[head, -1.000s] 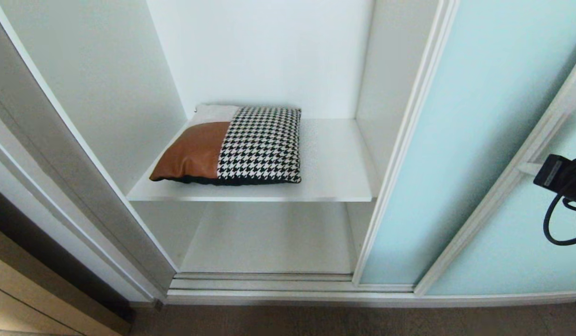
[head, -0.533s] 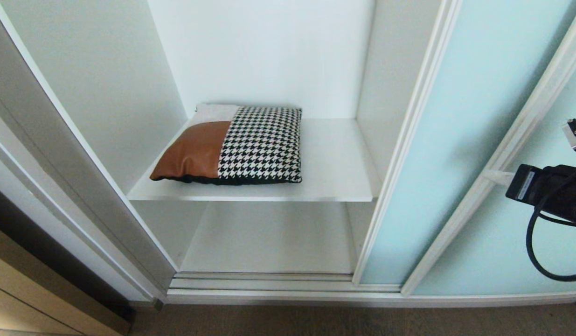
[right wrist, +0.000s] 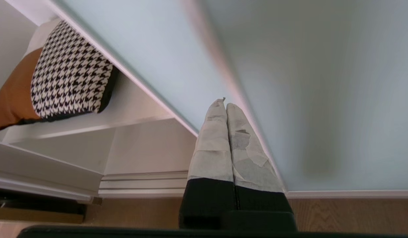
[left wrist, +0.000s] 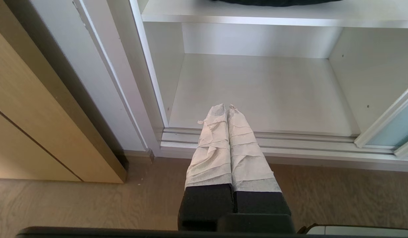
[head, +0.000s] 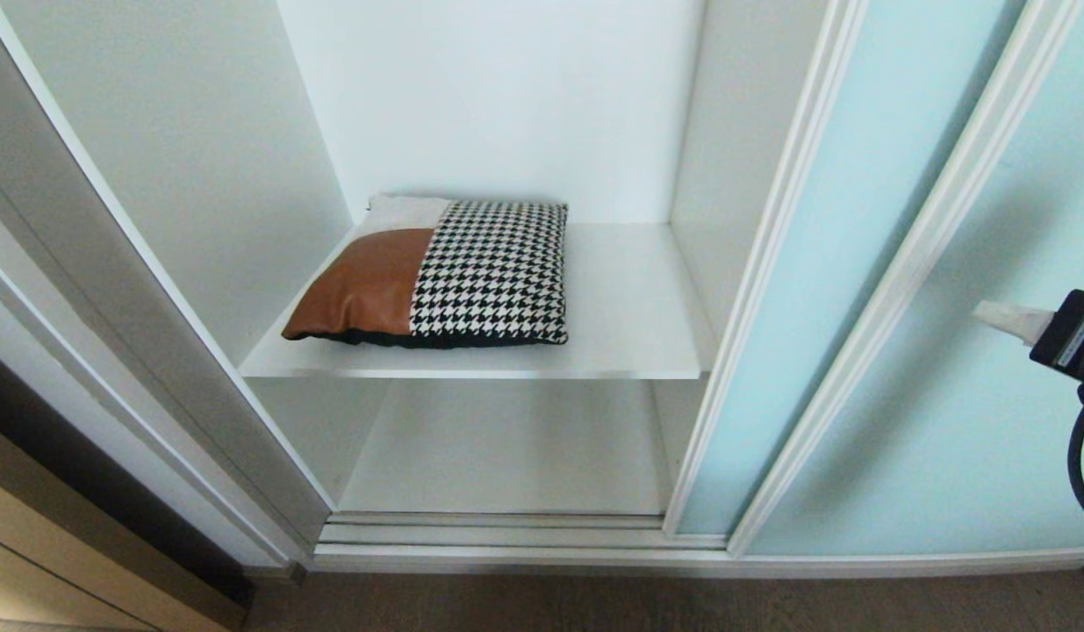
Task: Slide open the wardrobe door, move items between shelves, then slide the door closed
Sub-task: Close the door
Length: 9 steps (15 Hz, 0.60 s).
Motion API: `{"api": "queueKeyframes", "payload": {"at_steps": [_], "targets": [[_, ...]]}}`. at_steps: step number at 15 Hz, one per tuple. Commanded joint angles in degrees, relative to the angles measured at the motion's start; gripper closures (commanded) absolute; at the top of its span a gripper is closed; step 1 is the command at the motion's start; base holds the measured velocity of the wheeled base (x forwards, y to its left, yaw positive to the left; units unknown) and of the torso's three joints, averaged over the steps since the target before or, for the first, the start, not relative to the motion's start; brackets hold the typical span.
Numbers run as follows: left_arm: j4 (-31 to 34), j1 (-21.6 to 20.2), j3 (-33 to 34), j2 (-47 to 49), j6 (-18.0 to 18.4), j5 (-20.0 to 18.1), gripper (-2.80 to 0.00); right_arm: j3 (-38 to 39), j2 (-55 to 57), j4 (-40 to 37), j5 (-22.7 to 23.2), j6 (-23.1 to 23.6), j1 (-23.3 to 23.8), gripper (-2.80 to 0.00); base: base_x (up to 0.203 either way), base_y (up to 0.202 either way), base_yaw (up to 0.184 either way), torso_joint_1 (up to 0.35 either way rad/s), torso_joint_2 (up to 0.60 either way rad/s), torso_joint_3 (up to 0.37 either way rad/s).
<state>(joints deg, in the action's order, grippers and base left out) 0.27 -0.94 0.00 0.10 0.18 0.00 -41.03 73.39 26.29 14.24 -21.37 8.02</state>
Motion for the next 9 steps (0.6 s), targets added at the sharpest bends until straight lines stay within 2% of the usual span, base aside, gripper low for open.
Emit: {"api": "queueKeyframes", "payload": {"at_steps": [1,6,9], "targets": [[0.00,-0.03,0.09,0.08,-0.01,0.00,0.00,-1.32,3.39,0.38,0.22,-0.25,0.68,0.00,0.000,0.000,0.000,0.000,0.00,0.000],[0.00,-0.03,0.09,0.08,-0.01,0.00,0.00,-3.35,8.66,0.60,0.18,-0.42,-2.12,0.00,0.000,0.000,0.000,0.000,0.00,0.000],[0.00,-0.03,0.09,0.08,-0.01,0.00,0.00,-3.32,9.74,0.61,-0.06,-0.61,-6.35,0.00,0.000,0.000,0.000,0.000,0.00,0.000]]}}
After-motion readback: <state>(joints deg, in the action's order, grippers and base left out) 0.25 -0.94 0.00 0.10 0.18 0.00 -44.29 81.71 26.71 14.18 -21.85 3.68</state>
